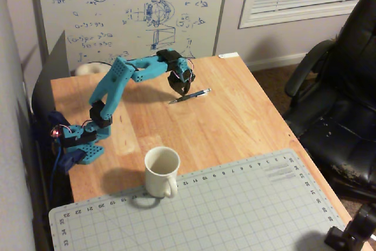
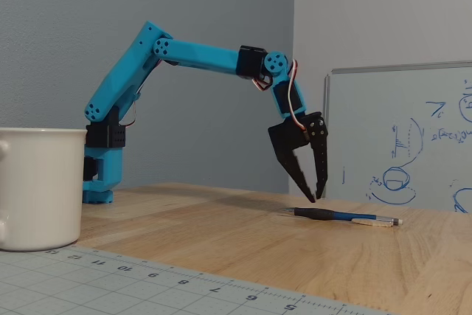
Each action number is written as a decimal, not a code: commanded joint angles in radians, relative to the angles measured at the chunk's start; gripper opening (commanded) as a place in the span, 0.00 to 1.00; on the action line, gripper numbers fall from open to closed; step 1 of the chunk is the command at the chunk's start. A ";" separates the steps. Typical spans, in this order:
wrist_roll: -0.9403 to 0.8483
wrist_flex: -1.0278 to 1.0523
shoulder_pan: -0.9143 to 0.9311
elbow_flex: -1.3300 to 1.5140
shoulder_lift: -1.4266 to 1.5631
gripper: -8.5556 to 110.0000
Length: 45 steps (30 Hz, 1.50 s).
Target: Touch the pen.
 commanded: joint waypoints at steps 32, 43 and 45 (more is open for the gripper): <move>0.005 -0.011 0.005 -0.031 -0.009 0.08; -0.002 -0.008 0.006 -0.018 -0.011 0.08; 0.000 -0.008 0.006 -0.017 -0.011 0.08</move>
